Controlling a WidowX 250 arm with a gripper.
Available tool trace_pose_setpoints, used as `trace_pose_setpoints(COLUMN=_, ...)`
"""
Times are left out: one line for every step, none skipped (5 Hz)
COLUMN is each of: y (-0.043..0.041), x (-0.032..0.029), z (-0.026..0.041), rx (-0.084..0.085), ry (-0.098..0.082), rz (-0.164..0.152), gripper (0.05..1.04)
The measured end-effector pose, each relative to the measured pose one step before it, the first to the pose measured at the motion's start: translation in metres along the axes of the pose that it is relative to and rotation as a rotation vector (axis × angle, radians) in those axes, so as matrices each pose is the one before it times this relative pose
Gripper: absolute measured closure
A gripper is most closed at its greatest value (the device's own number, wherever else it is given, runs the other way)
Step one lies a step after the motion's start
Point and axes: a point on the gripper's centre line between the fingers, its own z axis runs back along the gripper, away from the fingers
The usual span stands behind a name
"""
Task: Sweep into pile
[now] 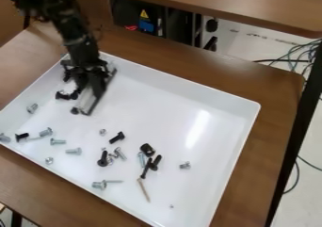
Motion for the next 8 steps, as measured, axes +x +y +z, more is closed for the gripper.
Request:
trace_pose_setpoints(y=0.01075, x=-0.01228, z=0.00786, rx=0.0276, ry=-0.0034, rz=0.0001, gripper=0.728)
trace_pose_setpoints(y=-0.01642, x=-0.01442, z=0.02697, rx=0.0117, ry=-0.058, rz=-0.0189, gripper=0.728)
trace_pose_setpoints(y=-0.03936, x=0.00031, z=0.02454, rx=-0.0148, ry=-0.075, rz=-0.0757, gripper=0.728)
trace_pose_setpoints(y=-0.05612, x=0.00106, z=-0.00042, rx=-0.0206, ry=-0.0083, rz=-0.1217, gripper=0.728)
trace_pose_setpoints(y=-0.04998, x=-0.00376, z=-0.01493, rx=-0.0539, ry=-0.0032, rz=-0.1238, gripper=0.728)
trace_pose_setpoints(y=-0.04472, x=-0.00934, z=-0.01726, rx=-0.1192, ry=0.0072, rz=-0.0946, gripper=0.728)
trace_pose_setpoints(y=-0.0455, x=-0.00546, z=-0.02275, rx=-0.0003, ry=0.0308, rz=-0.0457, gripper=0.728)
trace_pose_setpoints(y=-0.05087, x=0.00267, z=-0.01943, rx=-0.0209, ry=-0.0272, rz=-0.0123, gripper=0.728)
